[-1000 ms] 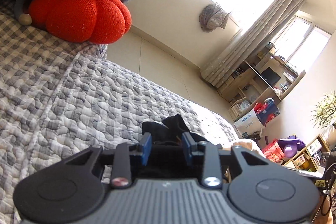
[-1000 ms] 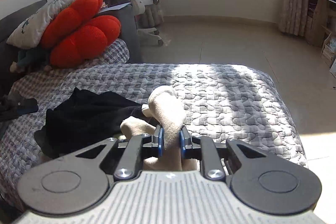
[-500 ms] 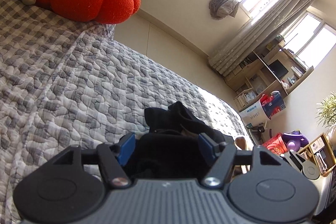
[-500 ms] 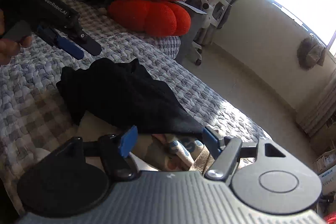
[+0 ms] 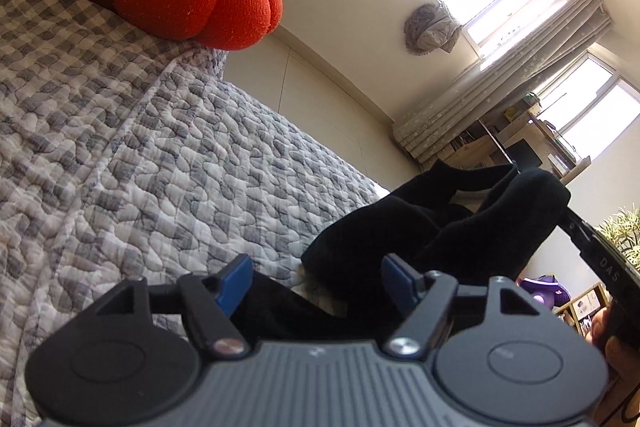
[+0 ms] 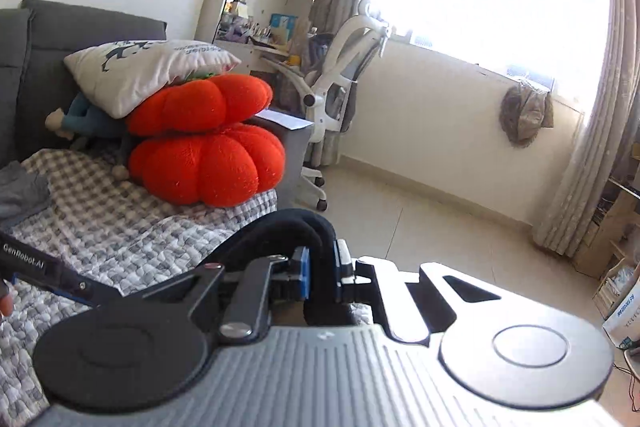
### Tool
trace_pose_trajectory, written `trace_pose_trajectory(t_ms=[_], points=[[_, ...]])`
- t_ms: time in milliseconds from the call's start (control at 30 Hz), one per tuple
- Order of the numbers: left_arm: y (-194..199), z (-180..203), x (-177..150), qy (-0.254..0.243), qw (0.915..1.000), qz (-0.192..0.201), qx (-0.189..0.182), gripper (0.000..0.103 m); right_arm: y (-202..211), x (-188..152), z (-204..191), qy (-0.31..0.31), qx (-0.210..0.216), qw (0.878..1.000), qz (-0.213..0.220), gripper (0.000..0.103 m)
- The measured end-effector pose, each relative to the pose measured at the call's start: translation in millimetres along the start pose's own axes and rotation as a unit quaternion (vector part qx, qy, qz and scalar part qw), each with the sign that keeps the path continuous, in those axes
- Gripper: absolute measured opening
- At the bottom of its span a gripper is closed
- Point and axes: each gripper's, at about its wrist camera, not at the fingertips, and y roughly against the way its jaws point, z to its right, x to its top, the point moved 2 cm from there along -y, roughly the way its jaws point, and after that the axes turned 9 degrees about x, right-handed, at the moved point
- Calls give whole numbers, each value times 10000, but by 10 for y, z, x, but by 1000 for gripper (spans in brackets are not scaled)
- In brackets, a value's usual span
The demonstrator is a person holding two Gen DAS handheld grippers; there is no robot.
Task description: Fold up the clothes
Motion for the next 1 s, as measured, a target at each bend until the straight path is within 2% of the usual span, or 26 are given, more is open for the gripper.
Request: trace_pose_trajectory(t_ms=[100,233,400,533,600,633,667,700,733,767,800,833,933,1000], points=[[-57,164,-92,-353,9992,-87,-170,80,278,192,297,-394,-208,9978,496,11],[-119,392,-230,-896,9953,-56,-357,87,512,317,546,-666,-538,9935,749,11],[-291,577,-370,-1515,9884,-85,-56,92,675,293,826,-1123,-823,9854,975,11],[-472,681,-353,-1568,9876,85,47,99,749,300,915,-1202,-950,9829,1025,11],[-616,752,-369,-1677,9856,200,82,99,773,346,928,-1162,-936,9835,1022,11],[-701,782,-398,-1785,9834,256,224,95,774,365,921,-1109,-937,9844,993,11],[-762,785,-411,-1802,9827,243,339,85,771,379,913,-1057,-930,9855,948,11],[-798,765,-404,-1732,9840,180,375,50,774,379,911,-1031,-927,9863,900,11],[-833,745,-396,-1662,9852,116,411,32,785,359,917,-1008,-938,9870,832,11],[-869,725,-389,-1592,9862,52,447,31,799,336,925,-986,-959,9875,768,11],[-904,704,-381,-1521,9872,-11,482,22,815,306,939,-973,-1001,9876,722,11],[-892,683,-345,-1440,9885,-2,469,19,823,277,965,-979,-1030,9875,688,11],[-582,573,-101,-923,9945,458,191,15,879,160,1081,-1103,-1086,9860,628,11],[-268,480,80,-517,9945,915,-10,14,921,107,1147,-1198,-1064,9849,657,11]])
